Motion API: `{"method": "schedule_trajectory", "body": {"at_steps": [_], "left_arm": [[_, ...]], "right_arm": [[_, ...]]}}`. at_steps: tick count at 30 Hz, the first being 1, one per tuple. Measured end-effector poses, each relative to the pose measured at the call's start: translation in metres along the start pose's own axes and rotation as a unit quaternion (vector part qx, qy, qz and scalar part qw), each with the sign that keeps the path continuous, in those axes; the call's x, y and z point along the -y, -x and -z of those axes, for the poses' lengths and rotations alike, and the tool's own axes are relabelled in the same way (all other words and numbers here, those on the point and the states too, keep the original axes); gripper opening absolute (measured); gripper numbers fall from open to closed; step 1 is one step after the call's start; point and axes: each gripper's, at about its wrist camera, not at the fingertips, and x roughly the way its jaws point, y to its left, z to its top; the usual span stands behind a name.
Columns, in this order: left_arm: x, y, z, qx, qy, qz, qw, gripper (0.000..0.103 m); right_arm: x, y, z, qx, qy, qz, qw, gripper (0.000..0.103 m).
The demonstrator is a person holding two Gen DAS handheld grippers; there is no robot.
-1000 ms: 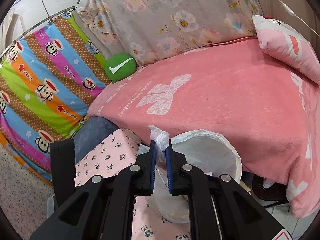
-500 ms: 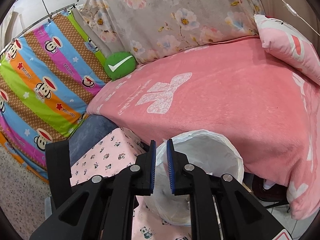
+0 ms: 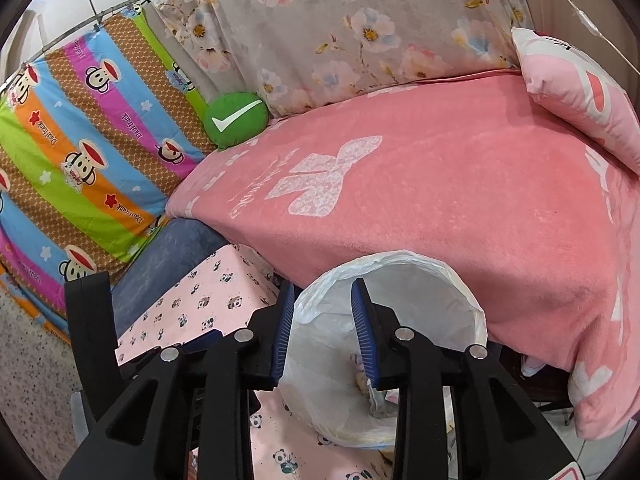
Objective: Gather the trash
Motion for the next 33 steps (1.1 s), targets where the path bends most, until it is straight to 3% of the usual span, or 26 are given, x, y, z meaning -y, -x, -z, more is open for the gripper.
{"method": "schedule_trajectory", "body": {"at_steps": [22,33], "left_arm": [[-0.03,0.022,0.031,0.009,0.019,-0.08,0.9965,0.083],[-0.044,0.022,0.052,-0.004,0.038,-0.096,0.9946,0.085]], "right_arm": [[-0.015,-0.007,0.048,-0.041,0.079,0.064,0.994,0.047],[-0.023,-0.013,0.078,-0.048,0.113,0.091,0.988,0.061]]}}
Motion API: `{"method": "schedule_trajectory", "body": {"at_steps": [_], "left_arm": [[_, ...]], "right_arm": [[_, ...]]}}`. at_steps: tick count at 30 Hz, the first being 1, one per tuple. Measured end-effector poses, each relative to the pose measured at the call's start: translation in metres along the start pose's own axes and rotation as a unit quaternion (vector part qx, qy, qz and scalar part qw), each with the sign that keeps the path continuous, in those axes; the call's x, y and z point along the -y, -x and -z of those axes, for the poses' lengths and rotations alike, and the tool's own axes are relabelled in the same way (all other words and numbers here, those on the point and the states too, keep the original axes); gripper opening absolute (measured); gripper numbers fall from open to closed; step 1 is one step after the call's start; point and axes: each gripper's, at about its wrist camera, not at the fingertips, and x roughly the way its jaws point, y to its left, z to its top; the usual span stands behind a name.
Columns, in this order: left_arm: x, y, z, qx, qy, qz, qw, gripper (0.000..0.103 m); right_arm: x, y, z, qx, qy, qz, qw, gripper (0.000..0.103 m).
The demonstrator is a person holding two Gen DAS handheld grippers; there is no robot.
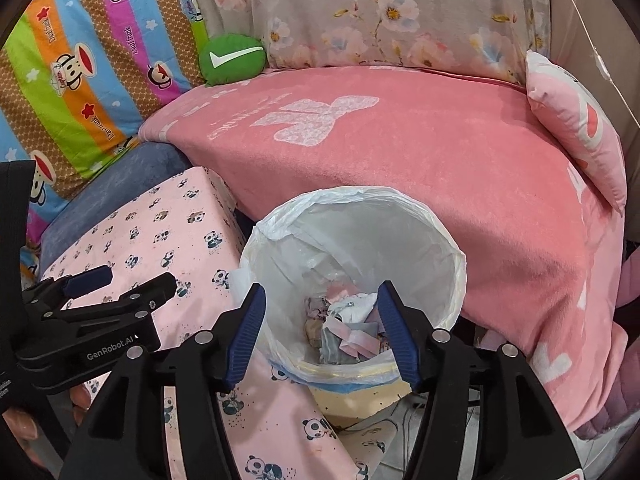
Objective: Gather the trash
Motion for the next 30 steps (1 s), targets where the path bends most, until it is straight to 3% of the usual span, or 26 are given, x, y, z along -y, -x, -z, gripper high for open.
{"method": "schedule_trajectory", "body": {"at_steps": [8,15,25,27,30], "left_arm": [[-0.002,-0.005,0.011,-0.012,0.007,-0.003,0.9999,0.085],[-0.003,-0.008,0.017,-0.021,0.01,-0.006,0.9997,0.086],[0.002,-0.011,0.023,-0.021,0.005,-0.011,0.9997,0.087],[0.003,-0.011,0.025,-0.021,0.005,-0.012,0.9997,0.087],[0.005,-0.011,0.026,-0.022,0.004,-0.012,0.9997,0.087]], "right_arm": [[-0.005,-0.004,0.008,-0.008,0.004,0.009,1.0,0.07],[-0.003,-0.008,0.014,-0.018,0.0,0.016,1.0,0.086],[0.002,-0.012,0.027,-0.029,0.006,0.028,0.999,0.087],[0.003,-0.013,0.03,-0.027,0.009,0.034,0.999,0.099],[0.005,-0.014,0.032,-0.029,0.007,0.038,0.999,0.098]]}}
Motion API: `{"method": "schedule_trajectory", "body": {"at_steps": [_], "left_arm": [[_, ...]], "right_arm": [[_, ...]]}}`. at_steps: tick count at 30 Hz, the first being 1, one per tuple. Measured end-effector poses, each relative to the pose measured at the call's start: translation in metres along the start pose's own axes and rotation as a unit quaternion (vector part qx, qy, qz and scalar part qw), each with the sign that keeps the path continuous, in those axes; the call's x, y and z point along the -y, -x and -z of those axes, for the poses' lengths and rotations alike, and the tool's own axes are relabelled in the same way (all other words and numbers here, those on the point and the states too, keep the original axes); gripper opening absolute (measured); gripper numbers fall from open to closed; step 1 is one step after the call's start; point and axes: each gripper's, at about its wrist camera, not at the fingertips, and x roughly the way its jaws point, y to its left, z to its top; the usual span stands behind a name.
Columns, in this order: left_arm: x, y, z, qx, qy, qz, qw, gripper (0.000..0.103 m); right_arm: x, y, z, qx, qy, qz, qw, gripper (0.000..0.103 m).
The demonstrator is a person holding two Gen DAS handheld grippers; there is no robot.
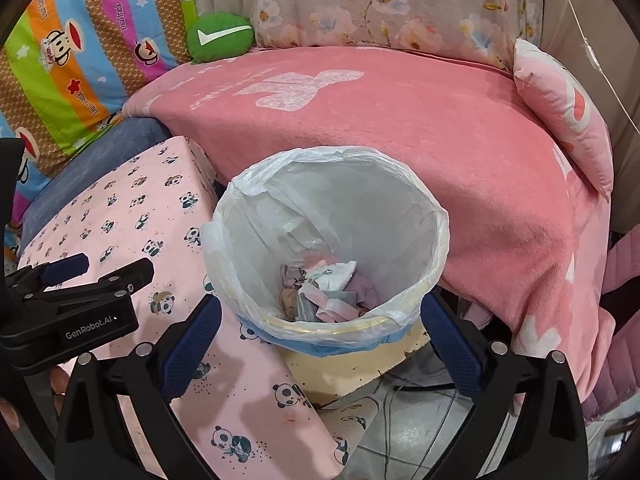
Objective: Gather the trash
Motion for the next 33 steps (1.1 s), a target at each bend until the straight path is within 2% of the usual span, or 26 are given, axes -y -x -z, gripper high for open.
{"method": "schedule_trajectory", "body": {"at_steps": [18,33], "left_arm": [[0.01,-0.001,0.007,0.0,-0.006,-0.01,0.9999,0.091],[0.023,0.0,0.011,-0.008,-0.017,0.002,0.9998,0.094]], "right_arm": [[0.01,0.0,0.006,0.004,-0.006,0.01,1.0,0.098],[0.013,0.001,0.01,0.001,-0.008,0.017,1.0,0.098]]}}
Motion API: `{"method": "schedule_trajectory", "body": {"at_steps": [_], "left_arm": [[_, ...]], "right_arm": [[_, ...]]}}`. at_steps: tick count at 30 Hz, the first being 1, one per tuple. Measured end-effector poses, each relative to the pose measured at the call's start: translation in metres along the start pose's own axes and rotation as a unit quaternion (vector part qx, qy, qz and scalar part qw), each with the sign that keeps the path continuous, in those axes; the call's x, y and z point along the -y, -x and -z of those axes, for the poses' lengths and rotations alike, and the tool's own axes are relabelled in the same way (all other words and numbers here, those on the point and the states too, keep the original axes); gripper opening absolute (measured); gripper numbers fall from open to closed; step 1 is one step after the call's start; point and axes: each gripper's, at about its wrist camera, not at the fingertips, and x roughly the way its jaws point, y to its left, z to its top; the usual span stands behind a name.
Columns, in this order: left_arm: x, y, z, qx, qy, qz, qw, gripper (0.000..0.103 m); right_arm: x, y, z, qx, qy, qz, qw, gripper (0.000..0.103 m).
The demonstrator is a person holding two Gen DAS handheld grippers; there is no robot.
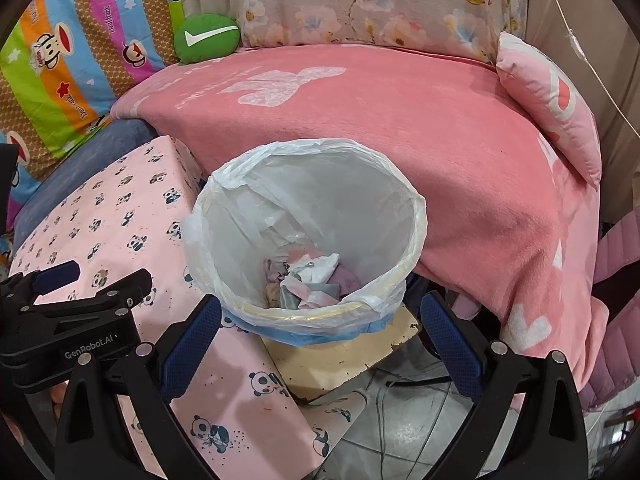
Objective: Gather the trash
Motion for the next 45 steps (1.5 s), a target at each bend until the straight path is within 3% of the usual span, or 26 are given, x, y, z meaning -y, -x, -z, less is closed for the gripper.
{"method": "schedule_trajectory", "body": {"at_steps": [11,45], "left_arm": [[0.003,0.0,0.007,-0.02,0.016,0.01,0.9996,0.096],[0.013,0.009,0.007,-0.006,0.005,-0.007,0.9999,0.096]], "right_arm": [[0.002,0.001,0.002,0.002,-0.002,-0.002,1.0,0.098],[0.01,0.008,0.004,0.006,-0.008,-0.005,1.0,0.098]]}}
